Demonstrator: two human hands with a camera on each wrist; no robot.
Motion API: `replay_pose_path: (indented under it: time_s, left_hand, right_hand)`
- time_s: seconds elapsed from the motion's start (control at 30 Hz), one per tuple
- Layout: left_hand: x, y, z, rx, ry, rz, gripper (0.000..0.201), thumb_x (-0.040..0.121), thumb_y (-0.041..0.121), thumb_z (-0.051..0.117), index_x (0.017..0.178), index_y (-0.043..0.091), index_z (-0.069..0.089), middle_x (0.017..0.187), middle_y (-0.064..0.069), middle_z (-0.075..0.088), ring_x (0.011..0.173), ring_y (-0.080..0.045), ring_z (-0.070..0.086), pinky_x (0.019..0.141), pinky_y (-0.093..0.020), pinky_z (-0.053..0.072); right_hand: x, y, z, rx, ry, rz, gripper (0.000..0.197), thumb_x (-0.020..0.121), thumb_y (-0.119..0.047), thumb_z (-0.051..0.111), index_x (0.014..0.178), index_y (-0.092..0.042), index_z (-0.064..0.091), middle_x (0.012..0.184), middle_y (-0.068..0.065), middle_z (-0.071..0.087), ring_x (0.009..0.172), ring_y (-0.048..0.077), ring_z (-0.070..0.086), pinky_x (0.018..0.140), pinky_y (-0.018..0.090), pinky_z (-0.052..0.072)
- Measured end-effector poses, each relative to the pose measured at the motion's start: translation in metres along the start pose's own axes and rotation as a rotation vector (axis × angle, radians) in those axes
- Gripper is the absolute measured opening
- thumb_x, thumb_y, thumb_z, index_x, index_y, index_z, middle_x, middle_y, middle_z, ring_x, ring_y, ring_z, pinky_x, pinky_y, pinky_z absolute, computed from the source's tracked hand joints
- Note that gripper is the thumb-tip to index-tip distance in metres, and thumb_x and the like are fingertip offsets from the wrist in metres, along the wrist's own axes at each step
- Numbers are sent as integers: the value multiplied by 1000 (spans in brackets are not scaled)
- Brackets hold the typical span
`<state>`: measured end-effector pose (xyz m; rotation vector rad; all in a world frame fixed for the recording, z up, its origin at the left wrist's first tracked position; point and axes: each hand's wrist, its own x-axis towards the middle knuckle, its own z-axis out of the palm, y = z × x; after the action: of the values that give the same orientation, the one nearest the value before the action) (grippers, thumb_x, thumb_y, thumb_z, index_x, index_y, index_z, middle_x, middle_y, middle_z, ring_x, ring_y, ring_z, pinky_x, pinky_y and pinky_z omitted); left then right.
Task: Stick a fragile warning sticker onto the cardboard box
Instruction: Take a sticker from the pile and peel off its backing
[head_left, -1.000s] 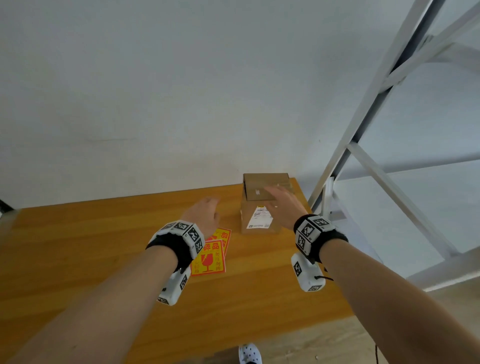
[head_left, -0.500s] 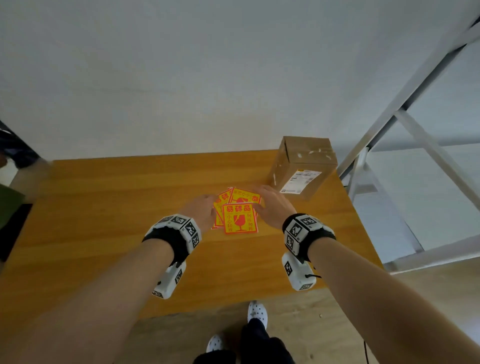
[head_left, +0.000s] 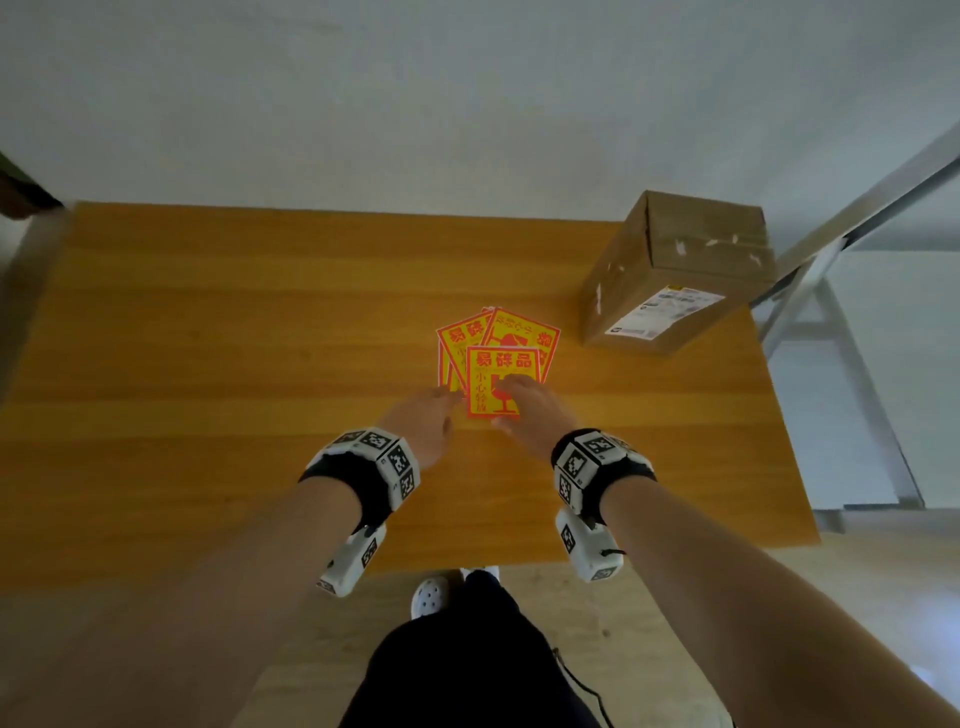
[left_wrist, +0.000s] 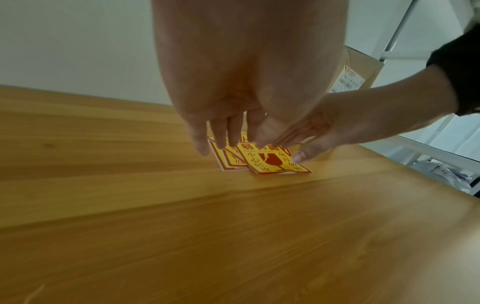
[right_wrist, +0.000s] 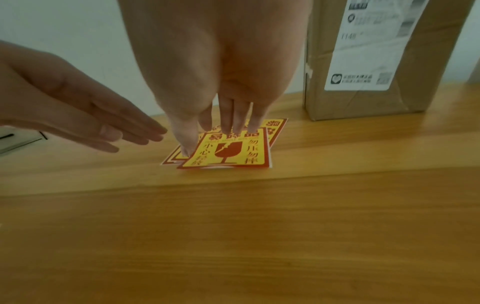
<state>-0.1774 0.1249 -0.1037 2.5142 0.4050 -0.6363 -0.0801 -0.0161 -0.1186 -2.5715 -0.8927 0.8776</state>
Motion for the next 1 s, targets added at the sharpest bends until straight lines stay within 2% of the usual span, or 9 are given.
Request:
replay_pose_path:
  time_s: [0.1, 0.17, 0.27, 0.43, 0.57, 0.7, 0.83, 0.93, 1.0]
  left_hand:
    - [7, -3, 7, -25, -22, 14, 53, 96, 11, 36, 147, 25, 29, 158, -5, 25, 142, -27, 32, 114, -40, 34]
    - [10, -3, 9, -58, -2, 11, 51, 96, 11, 37, 146, 23, 32, 156, -6, 28, 141, -27, 33, 113, -39, 34]
    - [16, -6, 13, -131, 59, -16, 46, 96, 10, 38, 141, 18, 42, 147, -9, 44, 131, -28, 46, 105, -38, 42]
    - [24, -9, 18, -199, 41, -71, 38, 95, 14, 39, 131, 18, 51, 129, -10, 61, 104, -27, 63, 83, -35, 52]
    - [25, -8, 20, -218, 40, -66, 38, 95, 11, 40, 130, 16, 53, 133, -8, 59, 117, -25, 58, 96, -34, 47]
    - [27, -8, 22, -269, 60, -85, 36, 95, 11, 42, 127, 15, 55, 129, -8, 62, 111, -24, 62, 95, -36, 51]
    - [26, -3, 17, -320, 64, -94, 34, 95, 12, 41, 126, 15, 55, 115, -11, 68, 95, -27, 67, 85, -43, 55]
    - [22, 2, 10, -326, 96, -92, 34, 96, 12, 40, 128, 13, 53, 103, -14, 69, 62, -17, 60, 57, -30, 51]
    - [20, 5, 5, -362, 111, -90, 35, 96, 13, 42, 130, 12, 52, 103, -14, 69, 59, -17, 56, 56, -33, 48]
  right_hand:
    - [9, 3, 6, -1, -13, 0, 59, 88, -21, 60, 142, -18, 37, 151, 3, 36, 137, 23, 37, 111, 38, 35]
    - [14, 5, 10, -9, -15, -23, 61, 87, -19, 62, 142, -17, 37, 152, 3, 33, 137, 24, 36, 112, 38, 35]
    - [19, 9, 15, -41, -9, -57, 60, 87, -17, 61, 142, -17, 37, 153, 3, 30, 138, 24, 34, 110, 37, 34]
    - [23, 13, 21, -107, 22, -101, 55, 88, -14, 58, 140, -17, 40, 153, 4, 30, 137, 25, 36, 108, 38, 39]
    - [25, 14, 24, -115, 63, -134, 47, 90, -10, 53, 136, -15, 45, 150, 5, 34, 134, 24, 39, 106, 37, 43]
    - [24, 15, 22, -170, 50, -157, 40, 92, -11, 51, 132, -11, 48, 151, 7, 34, 135, 25, 39, 104, 38, 44]
    - [24, 17, 20, -214, 48, -188, 31, 93, -12, 50, 123, -7, 54, 139, 8, 47, 119, 26, 55, 91, 37, 52]
    - [23, 18, 15, -199, 62, -164, 26, 94, -10, 49, 118, -9, 58, 124, 7, 59, 104, 26, 63, 83, 37, 55]
    - [20, 15, 6, -157, 72, -113, 22, 95, -12, 46, 113, -11, 59, 114, 7, 64, 97, 27, 64, 80, 38, 55]
